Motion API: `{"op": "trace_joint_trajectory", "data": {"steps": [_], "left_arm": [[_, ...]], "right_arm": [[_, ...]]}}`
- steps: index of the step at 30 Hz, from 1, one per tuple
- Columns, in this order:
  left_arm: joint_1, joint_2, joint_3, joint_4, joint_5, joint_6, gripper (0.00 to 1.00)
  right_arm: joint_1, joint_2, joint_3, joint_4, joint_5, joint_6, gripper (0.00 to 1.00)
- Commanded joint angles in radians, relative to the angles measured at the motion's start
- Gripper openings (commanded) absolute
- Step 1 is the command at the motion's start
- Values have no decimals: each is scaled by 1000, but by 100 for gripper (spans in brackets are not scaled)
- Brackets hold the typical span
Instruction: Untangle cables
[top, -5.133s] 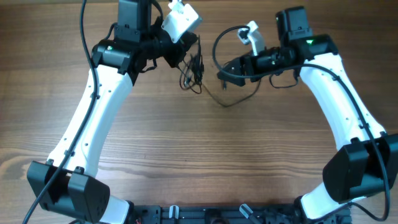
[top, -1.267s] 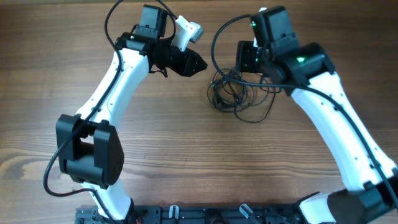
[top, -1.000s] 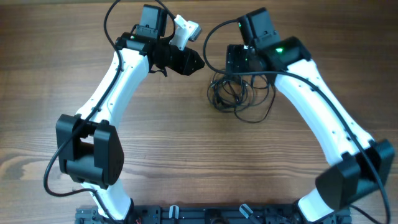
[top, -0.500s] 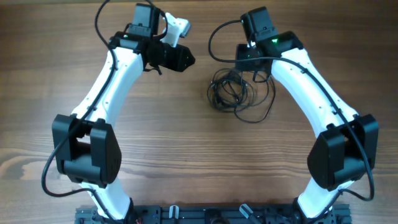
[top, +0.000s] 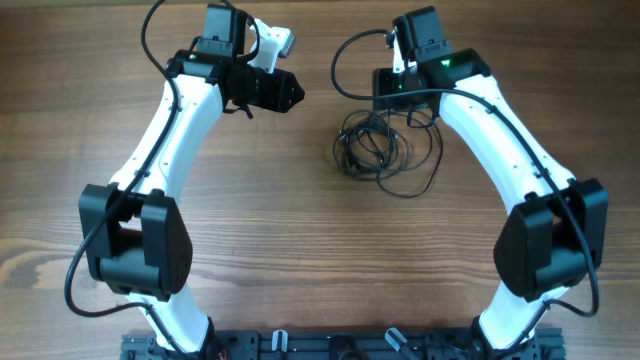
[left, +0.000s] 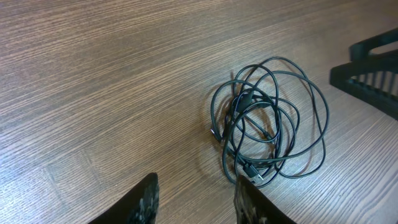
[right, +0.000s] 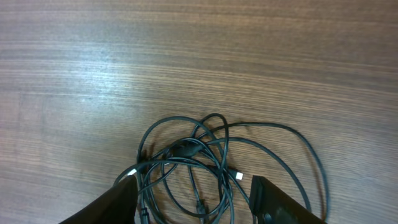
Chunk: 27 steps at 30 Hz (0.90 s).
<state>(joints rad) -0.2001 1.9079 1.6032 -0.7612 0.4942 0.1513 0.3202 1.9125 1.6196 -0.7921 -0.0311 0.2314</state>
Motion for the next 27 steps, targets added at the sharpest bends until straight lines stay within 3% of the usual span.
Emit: {"op": "trace_joint_trajectory", "data": {"steps": [1,27], "left_arm": [[0,4,18,-3,10,-1,41],[0,-88,18,-14,24,-1,42]], "right_arm": [[-46,73,-10,3,-87,-47,59],[-61,192,-11,53,-121,-67,50]]}}
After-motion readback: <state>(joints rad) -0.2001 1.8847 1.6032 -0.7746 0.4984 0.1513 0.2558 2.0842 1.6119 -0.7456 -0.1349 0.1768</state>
